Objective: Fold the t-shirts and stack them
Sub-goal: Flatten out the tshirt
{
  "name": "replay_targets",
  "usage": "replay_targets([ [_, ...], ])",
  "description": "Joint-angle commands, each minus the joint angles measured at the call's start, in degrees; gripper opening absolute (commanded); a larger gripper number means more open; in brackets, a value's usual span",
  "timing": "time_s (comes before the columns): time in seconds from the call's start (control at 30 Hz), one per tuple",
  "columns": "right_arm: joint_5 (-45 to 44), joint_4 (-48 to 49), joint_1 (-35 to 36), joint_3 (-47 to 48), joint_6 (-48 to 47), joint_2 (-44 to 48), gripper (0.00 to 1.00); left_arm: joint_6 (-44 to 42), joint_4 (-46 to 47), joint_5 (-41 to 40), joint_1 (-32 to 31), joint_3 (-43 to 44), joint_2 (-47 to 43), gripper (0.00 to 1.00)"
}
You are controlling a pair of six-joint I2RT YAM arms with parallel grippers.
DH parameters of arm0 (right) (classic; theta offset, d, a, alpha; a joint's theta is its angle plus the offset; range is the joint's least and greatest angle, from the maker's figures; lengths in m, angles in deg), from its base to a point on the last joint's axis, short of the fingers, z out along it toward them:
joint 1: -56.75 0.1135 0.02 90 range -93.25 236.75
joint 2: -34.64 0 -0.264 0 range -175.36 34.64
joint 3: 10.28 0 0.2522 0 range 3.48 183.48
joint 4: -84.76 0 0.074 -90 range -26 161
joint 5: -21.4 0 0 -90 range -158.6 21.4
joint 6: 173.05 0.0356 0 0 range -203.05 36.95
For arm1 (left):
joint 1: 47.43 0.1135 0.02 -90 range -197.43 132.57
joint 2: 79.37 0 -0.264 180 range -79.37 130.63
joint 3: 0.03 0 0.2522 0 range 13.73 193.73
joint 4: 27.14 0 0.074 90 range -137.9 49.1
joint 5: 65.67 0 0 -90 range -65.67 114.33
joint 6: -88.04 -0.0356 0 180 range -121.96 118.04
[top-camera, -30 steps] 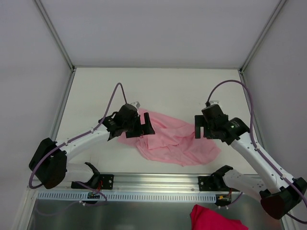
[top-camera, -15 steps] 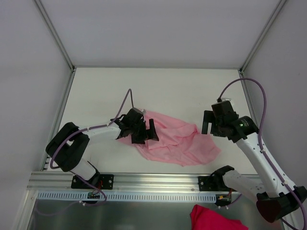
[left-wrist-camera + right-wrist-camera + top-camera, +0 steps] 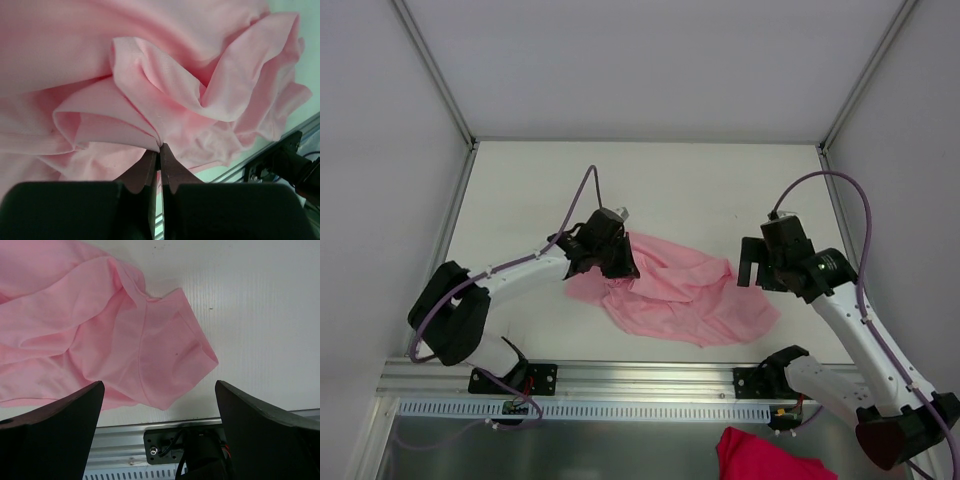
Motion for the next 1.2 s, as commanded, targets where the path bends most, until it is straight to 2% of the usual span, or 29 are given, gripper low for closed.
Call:
replay_targets([
  [0.0,1.58,2.19,-0.21,-1.61,1.03,0.31,1.00,-3.01,-6.05,-8.70,-0.45,4.23,-6.26,0.00],
  [0.07,0.09,2.28,-0.21,-2.58,0.94,-0.57,1.00,-3.63,-9.20,-12.23,-0.36,5.29,-9.42,0.00],
  [0.1,-0.61,2.36,-0.21,-2.93,0.59,-1.88,1.00,-3.89,-10.27,-16.69,-0.10,6.68,-10.31,0.00],
  [0.17,-2.46,2.63,-0.21,-3.46,0.06,-3.21,1.00,-4.68,-12.38,-19.10,0.95,8.71,-12.24,0.00],
  [0.43,-2.12,3.33,-0.21,-1.09,-0.56,-8.48,1.00,-7.84,-15.63,-22.52,10.00,15.48,-15.50,0.00],
  [0.63,0.08,5.26,-0.12,-0.12,-0.56,-11.47,1.00,-8.82,-19.16,-26.75,12.99,19.70,-16.82,0.00],
  [0.77,1.31,6.23,-0.12,-0.12,-0.99,-11.83,1.00,-9.87,-18.71,-25.35,15.98,20.31,-18.58,0.00],
  [0.97,1.31,7.02,-0.12,-0.56,0.32,-15.25,1.00,-10.05,-19.77,-20.17,16.16,18.92,-19.45,0.00],
  [1.17,3.07,14.05,-0.04,-0.22,3.31,-24.21,0.98,-10.40,-20.74,-19.81,16.25,15.41,-22.71,0.00],
])
